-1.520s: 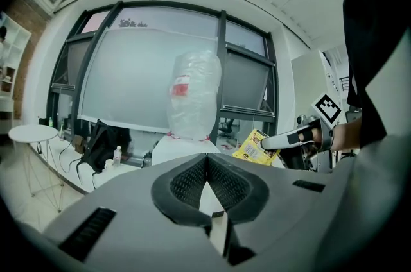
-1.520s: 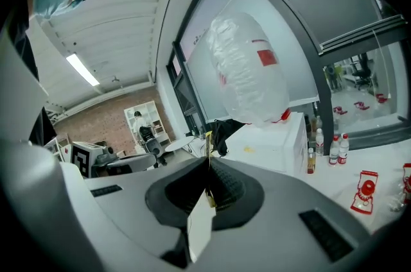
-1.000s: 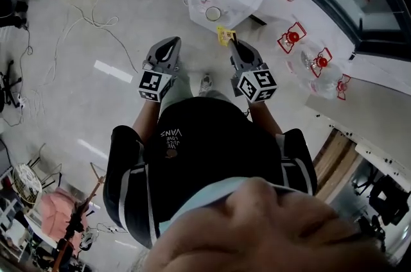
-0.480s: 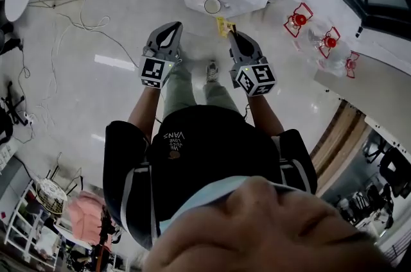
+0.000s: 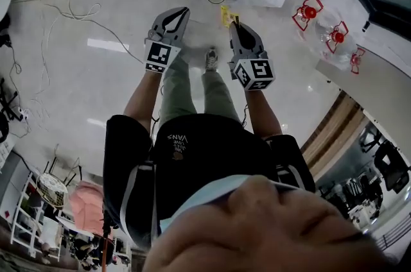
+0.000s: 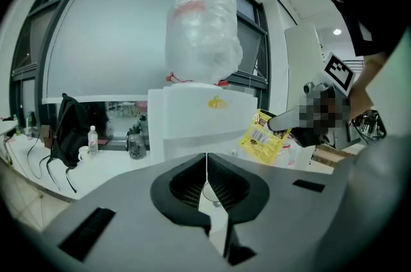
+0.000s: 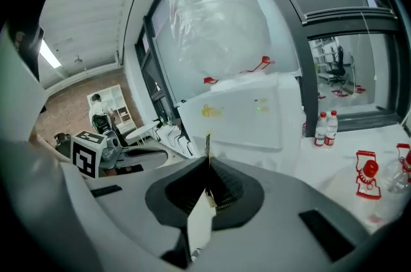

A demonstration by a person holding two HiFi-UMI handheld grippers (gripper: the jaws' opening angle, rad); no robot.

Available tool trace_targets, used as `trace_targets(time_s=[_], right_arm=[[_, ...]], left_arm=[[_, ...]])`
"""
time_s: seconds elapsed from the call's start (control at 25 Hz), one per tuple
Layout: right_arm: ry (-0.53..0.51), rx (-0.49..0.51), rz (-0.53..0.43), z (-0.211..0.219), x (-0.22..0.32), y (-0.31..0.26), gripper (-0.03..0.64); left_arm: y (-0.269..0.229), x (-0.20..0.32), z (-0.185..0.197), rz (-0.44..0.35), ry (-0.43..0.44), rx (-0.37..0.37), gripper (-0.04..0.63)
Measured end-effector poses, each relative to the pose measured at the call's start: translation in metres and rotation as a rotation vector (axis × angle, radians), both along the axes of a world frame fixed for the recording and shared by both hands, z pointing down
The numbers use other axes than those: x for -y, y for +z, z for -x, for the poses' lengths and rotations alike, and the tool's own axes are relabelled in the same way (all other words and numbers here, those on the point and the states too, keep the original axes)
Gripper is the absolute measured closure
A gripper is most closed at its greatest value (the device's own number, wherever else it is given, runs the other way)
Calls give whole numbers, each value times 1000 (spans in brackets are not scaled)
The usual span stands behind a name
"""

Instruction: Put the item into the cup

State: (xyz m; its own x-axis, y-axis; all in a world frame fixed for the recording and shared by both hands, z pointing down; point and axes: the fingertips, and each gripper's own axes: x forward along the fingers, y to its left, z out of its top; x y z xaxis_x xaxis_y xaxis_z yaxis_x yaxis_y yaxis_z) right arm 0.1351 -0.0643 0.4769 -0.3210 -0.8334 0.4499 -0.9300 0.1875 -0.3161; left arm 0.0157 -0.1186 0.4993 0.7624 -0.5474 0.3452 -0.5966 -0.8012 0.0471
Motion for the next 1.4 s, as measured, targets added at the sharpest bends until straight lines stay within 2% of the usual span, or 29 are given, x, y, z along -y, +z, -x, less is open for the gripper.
trace_targets(time_s=[0.2,0.48,0.68,0.88,1.16,1.4], right_arm=[[-35,-16,45,20,7,31,574],[-64,-72,41,26,18,78,574],[-64,-79,50,32,28,104,574],[-63,-99,49,32,28,130,574],[-66,-139,56,29,33,152,574],[-62,-177,45,25,47,163,574]], left_arm=[[46,2,8,25,-13,22,574],[97,14,19,30,-17,21,572],[126,21,17,11,11,31,569],[154,24,13,6,50,54,481],[192,31,-2,-1,138,118,422],[216,45,-20,-19,189,154,399]])
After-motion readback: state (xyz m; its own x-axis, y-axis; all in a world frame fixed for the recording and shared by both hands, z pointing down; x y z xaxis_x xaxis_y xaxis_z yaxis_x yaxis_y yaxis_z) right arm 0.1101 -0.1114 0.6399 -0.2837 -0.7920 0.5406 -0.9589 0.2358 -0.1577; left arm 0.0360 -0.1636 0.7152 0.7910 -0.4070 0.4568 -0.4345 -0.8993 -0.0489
